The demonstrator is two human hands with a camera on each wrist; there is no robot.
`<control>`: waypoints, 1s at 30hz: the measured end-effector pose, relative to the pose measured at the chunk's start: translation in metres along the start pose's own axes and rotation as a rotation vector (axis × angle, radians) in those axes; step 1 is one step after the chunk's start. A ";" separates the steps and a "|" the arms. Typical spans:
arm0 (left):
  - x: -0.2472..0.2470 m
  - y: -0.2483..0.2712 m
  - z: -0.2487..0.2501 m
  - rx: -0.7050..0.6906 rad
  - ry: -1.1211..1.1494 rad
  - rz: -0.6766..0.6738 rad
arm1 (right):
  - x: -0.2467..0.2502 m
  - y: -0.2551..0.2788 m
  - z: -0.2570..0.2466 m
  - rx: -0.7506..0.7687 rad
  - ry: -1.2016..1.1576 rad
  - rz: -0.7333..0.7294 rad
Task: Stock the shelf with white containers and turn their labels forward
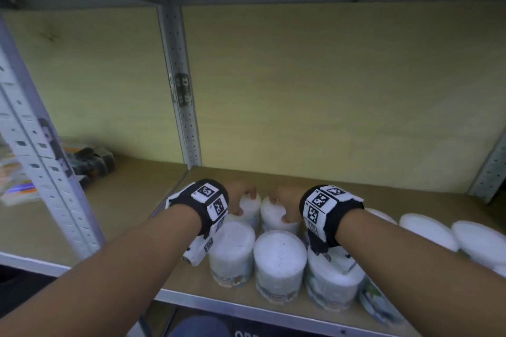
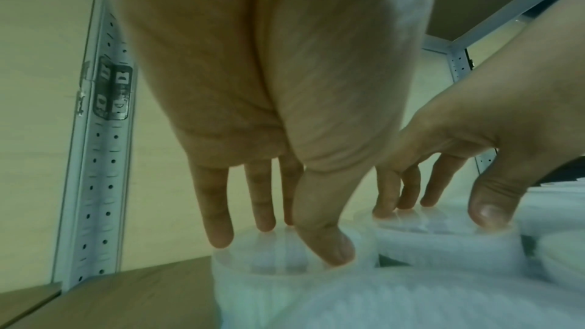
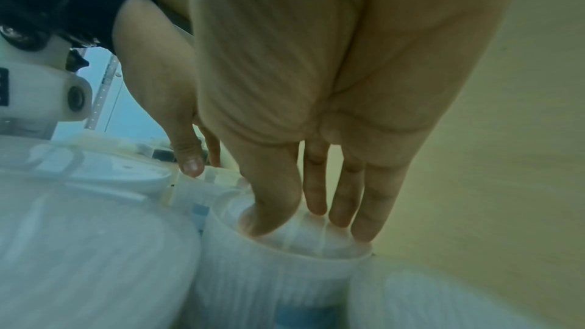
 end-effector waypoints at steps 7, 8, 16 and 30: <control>-0.004 0.014 0.002 0.014 -0.014 0.024 | -0.015 0.000 0.005 0.003 -0.111 0.084; -0.005 0.015 0.001 0.023 -0.007 0.034 | -0.016 0.001 0.004 0.002 -0.131 0.083; 0.005 0.022 0.003 0.079 0.088 0.168 | -0.016 0.015 0.014 -0.011 -0.267 0.162; 0.006 0.031 0.083 0.048 0.162 0.223 | -0.027 0.105 0.075 -0.133 -0.330 0.319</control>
Point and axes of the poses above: each hand's wrist, its own y-axis away from the middle knuckle, its own x-axis out of the back of the hand, z = x × y, the point moved 6 cm from there along -y, towards the middle knuckle, and after that the axes turned 1 degree about -y, right-handed, at the moved point
